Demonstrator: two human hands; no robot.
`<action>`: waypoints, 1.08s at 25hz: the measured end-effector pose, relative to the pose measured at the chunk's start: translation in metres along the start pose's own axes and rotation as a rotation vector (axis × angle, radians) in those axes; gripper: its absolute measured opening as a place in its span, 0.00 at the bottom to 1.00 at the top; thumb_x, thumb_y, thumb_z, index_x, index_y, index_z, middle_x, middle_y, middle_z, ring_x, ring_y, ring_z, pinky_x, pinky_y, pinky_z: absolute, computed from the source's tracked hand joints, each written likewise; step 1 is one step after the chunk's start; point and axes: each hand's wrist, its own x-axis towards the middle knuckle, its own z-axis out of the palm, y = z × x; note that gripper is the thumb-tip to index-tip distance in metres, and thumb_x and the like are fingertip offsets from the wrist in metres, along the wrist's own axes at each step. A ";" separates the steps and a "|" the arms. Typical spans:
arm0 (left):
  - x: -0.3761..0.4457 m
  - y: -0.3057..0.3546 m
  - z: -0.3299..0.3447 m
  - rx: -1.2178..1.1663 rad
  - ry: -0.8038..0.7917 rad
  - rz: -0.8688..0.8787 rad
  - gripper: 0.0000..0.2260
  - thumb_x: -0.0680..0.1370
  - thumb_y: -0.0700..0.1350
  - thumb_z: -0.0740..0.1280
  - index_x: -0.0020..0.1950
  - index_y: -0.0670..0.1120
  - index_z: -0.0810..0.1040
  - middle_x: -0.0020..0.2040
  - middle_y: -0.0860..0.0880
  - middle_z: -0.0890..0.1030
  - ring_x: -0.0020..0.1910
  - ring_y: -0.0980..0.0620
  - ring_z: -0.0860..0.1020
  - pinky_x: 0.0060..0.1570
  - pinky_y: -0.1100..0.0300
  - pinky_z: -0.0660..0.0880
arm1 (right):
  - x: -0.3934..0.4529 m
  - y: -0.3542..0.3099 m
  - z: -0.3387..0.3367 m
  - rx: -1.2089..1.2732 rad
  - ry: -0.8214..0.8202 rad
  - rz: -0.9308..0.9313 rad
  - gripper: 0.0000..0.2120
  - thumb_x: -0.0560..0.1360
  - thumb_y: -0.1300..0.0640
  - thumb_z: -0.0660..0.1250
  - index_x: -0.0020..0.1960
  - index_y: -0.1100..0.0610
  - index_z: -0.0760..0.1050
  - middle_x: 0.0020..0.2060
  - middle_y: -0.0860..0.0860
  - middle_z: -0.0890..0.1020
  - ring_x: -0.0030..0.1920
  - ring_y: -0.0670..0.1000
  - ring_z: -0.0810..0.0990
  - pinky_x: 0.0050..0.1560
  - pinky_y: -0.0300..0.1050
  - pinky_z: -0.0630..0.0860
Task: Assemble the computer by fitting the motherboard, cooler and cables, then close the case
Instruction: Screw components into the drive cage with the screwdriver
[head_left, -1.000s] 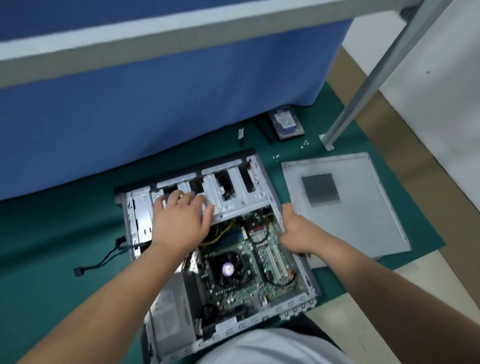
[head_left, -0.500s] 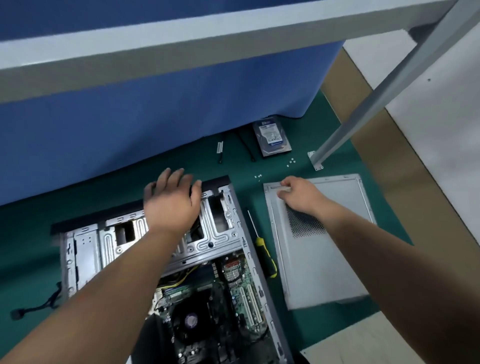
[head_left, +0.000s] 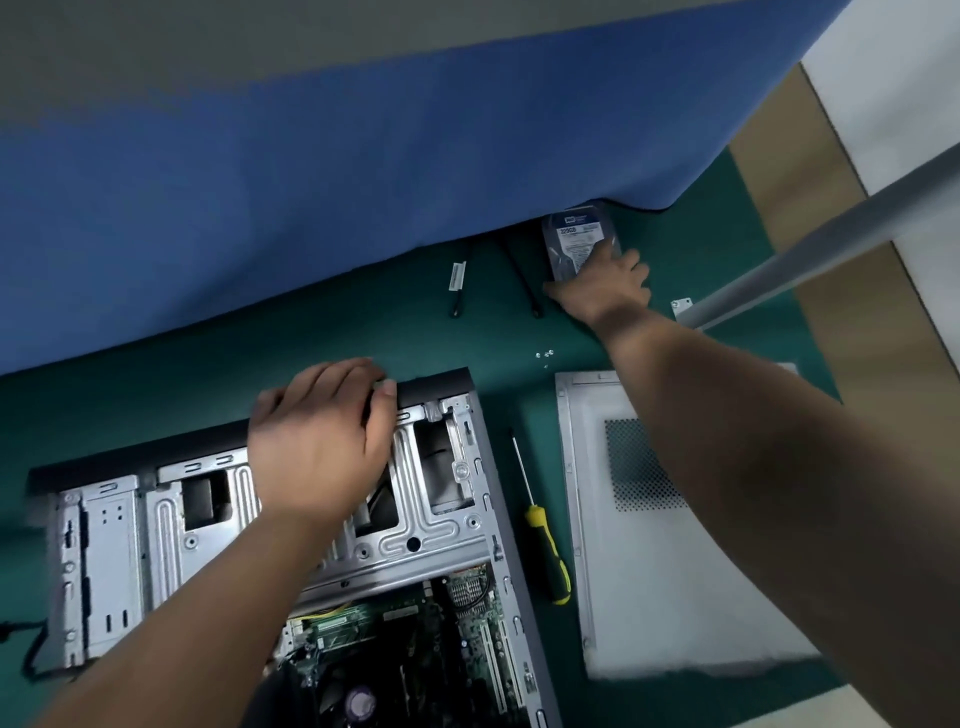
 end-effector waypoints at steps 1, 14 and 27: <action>0.000 0.000 0.000 -0.001 -0.001 0.000 0.17 0.85 0.53 0.56 0.52 0.50 0.83 0.51 0.53 0.86 0.54 0.47 0.82 0.48 0.49 0.71 | 0.001 -0.001 0.001 -0.035 0.020 0.001 0.45 0.67 0.35 0.73 0.75 0.55 0.61 0.67 0.60 0.67 0.68 0.63 0.66 0.63 0.58 0.68; 0.000 -0.005 -0.023 -0.106 -0.310 0.065 0.22 0.83 0.63 0.51 0.72 0.59 0.74 0.70 0.58 0.77 0.70 0.51 0.73 0.64 0.47 0.66 | -0.200 0.055 -0.035 -0.068 0.005 -0.135 0.37 0.63 0.27 0.66 0.63 0.50 0.70 0.59 0.58 0.71 0.59 0.63 0.71 0.49 0.52 0.68; -0.122 0.021 -0.120 -1.649 -0.519 -0.859 0.16 0.80 0.42 0.72 0.67 0.44 0.76 0.53 0.43 0.87 0.50 0.43 0.86 0.51 0.45 0.83 | -0.432 0.027 0.013 0.106 0.068 -0.320 0.31 0.65 0.30 0.65 0.62 0.45 0.65 0.60 0.51 0.72 0.59 0.57 0.71 0.56 0.53 0.75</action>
